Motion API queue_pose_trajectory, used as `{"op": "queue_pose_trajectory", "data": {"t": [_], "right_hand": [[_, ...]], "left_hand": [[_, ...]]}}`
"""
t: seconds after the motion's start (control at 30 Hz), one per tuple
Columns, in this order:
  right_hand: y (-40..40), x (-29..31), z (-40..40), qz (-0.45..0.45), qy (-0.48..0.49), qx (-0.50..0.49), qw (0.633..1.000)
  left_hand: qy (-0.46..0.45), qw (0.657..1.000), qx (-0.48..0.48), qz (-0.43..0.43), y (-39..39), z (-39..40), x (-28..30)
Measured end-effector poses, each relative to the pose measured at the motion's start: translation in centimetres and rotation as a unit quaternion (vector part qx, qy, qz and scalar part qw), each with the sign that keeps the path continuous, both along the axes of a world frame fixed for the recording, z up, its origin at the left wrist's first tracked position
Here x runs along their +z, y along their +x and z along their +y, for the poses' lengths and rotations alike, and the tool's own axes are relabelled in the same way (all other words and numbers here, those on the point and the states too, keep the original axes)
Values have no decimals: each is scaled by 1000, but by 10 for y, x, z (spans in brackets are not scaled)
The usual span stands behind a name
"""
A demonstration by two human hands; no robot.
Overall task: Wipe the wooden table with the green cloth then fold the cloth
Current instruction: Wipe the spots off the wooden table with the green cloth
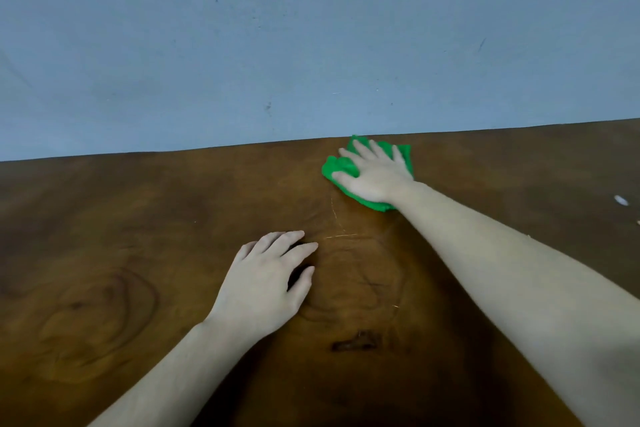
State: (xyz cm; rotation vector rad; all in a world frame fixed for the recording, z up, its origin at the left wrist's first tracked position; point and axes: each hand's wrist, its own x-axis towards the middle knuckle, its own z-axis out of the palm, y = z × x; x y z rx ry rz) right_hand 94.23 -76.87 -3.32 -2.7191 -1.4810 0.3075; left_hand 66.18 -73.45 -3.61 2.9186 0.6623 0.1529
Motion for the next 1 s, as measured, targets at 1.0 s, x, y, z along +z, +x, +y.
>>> {"op": "queue_pose_trajectory", "data": {"t": [1.0], "right_hand": [[-86, -5, -171, -76, 229, 288, 927]], "left_hand": [[-95, 991, -77, -52, -10, -19, 14]]}}
